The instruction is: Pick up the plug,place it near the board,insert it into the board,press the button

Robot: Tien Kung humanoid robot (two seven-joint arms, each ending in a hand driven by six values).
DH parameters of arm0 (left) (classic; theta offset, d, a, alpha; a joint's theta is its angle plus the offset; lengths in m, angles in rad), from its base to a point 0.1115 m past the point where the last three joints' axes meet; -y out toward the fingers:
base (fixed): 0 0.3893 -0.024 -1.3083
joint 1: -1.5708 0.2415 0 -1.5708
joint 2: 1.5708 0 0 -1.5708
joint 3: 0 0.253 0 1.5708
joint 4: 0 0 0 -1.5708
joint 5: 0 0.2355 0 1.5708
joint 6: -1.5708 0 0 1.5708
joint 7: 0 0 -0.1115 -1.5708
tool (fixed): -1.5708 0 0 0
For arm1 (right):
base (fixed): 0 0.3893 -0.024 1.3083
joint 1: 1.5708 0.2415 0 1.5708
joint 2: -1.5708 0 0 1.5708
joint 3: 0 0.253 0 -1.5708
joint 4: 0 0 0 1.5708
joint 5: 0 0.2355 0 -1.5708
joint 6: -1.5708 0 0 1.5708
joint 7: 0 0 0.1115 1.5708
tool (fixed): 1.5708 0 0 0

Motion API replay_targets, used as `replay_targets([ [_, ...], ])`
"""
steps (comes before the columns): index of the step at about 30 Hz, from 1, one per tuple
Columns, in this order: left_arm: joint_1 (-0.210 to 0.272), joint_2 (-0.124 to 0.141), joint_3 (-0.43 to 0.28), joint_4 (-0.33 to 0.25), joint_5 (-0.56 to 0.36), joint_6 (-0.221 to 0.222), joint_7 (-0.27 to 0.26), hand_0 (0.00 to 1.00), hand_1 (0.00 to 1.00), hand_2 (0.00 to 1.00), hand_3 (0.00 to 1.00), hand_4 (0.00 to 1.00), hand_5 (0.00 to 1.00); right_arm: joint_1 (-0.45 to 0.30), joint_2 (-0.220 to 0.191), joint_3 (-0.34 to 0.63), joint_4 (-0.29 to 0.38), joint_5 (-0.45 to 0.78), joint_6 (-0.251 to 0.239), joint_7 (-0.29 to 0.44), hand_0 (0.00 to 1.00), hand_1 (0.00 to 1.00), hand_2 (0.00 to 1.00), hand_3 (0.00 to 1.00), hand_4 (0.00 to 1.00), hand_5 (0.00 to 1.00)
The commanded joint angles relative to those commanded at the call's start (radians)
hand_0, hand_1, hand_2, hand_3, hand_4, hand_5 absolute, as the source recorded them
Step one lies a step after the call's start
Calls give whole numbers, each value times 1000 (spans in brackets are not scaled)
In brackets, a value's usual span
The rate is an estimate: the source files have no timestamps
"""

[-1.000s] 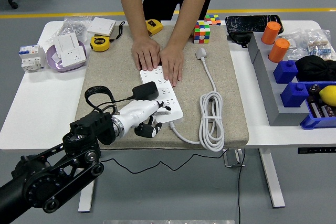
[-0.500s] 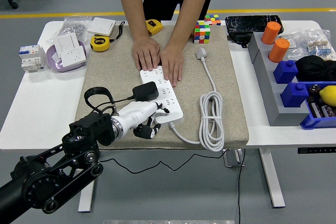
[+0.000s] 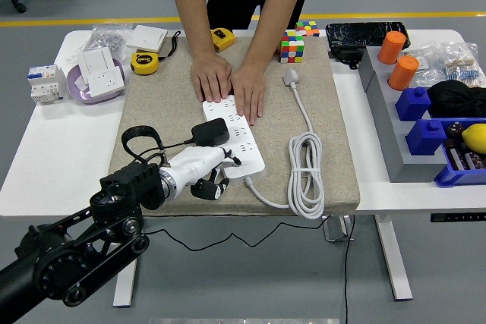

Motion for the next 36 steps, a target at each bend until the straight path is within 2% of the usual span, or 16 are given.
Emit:
replay_targets([
  [10, -13, -18, 7, 5, 3, 11, -7, 168, 34, 160, 790, 465, 2, 5, 0, -1, 0, 4, 0, 1, 965, 903, 852, 859, 998, 968],
  [21, -18, -25, 10, 49, 0, 17, -14, 169, 33, 159, 788, 464, 2, 5, -1, 6, 0, -2, 0, -1, 964, 903, 852, 860, 998, 968],
  [36, -26, -38, 12, 71, 12, 29, -23, 169, 33, 159, 787, 474, 2, 8, -1, 5, 0, -1, 0, 0, 964, 902, 852, 859, 998, 967],
])
